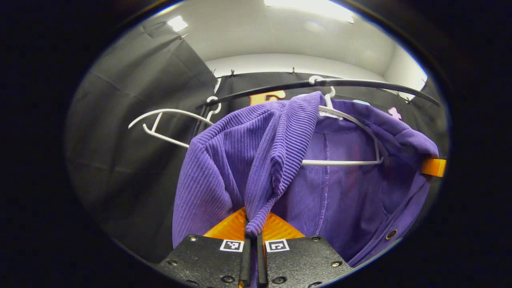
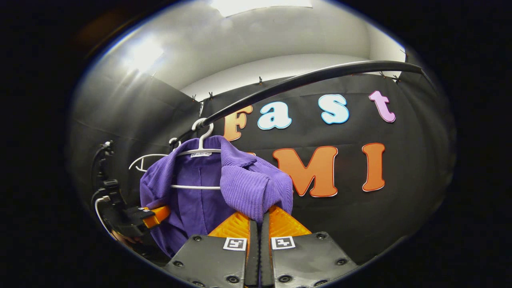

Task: Grasp the clothes on the hanger with both hands and then place them into the laundry hamper below.

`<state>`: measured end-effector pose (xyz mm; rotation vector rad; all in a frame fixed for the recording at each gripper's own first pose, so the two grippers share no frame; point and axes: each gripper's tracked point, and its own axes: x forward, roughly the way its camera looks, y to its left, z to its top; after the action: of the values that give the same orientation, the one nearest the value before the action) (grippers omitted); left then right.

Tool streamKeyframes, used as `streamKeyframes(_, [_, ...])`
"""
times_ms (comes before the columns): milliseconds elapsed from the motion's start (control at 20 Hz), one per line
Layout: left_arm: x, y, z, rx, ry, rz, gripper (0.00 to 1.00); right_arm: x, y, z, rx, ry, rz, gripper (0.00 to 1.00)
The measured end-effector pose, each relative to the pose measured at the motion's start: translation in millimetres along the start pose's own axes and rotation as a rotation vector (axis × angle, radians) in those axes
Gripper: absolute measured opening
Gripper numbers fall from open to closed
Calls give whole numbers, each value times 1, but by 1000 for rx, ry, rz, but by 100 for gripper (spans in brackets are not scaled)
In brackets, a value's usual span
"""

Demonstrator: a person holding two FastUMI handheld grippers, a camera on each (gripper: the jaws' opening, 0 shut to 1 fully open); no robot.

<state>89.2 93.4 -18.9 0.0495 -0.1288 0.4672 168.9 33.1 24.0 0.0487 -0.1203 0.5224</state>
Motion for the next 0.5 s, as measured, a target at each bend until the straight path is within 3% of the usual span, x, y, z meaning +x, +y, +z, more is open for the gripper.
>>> streamKeyframes(300, [-29, 8, 53, 60, -21, -7, 9, 6, 7, 3, -16, -21, -4, 9])
streamKeyframes(350, [-30, 14, 64, 71, -35, -1, 4, 7, 6, 5, -14, -27, -15, 9])
streamKeyframes(500, [-29, 42, 109, 142, -104, 54, 6, 1, -3, 16, -10, -78, -65, 9])
